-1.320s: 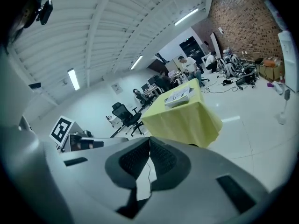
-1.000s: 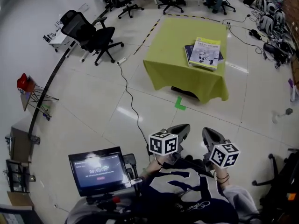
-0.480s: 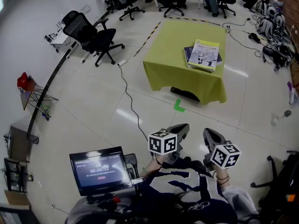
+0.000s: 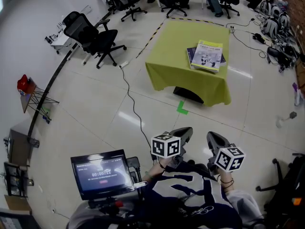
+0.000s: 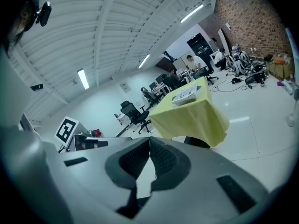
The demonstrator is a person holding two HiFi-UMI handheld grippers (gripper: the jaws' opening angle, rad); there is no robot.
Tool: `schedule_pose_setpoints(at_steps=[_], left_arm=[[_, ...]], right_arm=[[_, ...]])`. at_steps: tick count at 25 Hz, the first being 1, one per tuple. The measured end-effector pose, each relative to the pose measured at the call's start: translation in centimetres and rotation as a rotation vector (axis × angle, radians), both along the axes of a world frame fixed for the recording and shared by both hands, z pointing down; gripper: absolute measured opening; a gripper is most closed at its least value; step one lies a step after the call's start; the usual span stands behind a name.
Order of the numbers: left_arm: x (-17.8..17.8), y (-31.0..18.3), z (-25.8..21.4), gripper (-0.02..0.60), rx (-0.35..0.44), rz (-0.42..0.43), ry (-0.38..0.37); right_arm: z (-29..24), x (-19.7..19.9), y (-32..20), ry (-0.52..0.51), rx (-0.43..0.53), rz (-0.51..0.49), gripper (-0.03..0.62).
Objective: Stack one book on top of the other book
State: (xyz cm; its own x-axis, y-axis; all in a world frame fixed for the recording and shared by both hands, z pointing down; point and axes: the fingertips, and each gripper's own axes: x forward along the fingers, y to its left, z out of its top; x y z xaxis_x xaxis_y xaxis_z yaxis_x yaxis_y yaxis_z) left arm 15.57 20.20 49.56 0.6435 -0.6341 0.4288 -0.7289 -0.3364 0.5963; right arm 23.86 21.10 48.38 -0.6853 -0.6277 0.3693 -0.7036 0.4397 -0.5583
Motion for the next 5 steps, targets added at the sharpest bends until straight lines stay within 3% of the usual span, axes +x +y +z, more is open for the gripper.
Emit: schedule_pose_setpoints(at_steps=[5], left_arm=[[-0.19,0.29,0.26,0.005,-0.005,-0.009,0.001]], right_arm=[[0.27,-0.07,0.32,0.001,-0.004,-0.006,-0.005]])
